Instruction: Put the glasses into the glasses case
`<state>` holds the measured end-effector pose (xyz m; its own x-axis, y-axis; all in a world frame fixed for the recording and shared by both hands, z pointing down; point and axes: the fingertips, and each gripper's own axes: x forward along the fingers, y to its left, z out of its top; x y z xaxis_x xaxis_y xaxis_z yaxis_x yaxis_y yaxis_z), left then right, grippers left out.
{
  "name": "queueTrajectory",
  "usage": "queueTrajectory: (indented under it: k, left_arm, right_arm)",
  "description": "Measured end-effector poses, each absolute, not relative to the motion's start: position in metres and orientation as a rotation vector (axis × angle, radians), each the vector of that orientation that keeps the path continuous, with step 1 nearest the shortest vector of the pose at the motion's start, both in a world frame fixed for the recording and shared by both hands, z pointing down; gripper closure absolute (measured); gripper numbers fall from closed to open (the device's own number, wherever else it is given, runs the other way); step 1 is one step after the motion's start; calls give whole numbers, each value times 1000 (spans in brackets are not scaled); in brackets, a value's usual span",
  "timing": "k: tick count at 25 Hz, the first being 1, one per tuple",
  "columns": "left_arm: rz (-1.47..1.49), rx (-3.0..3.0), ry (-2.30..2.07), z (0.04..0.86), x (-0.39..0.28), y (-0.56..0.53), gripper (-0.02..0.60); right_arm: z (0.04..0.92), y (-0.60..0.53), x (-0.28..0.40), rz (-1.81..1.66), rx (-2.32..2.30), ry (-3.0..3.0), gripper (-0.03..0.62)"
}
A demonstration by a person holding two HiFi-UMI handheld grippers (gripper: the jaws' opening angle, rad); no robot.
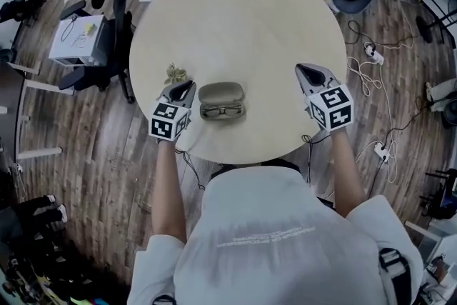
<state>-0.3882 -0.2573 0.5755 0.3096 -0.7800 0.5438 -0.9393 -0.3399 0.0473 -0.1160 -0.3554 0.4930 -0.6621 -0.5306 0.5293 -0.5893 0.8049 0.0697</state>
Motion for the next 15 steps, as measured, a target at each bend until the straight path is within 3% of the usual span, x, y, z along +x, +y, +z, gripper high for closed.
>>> queueTrajectory:
  k: [15]
  left_arm:
    - [330,2201,-2116,397,-438,-265,566]
  right_arm:
    - [370,-394,-162,-219,814,-2623,592]
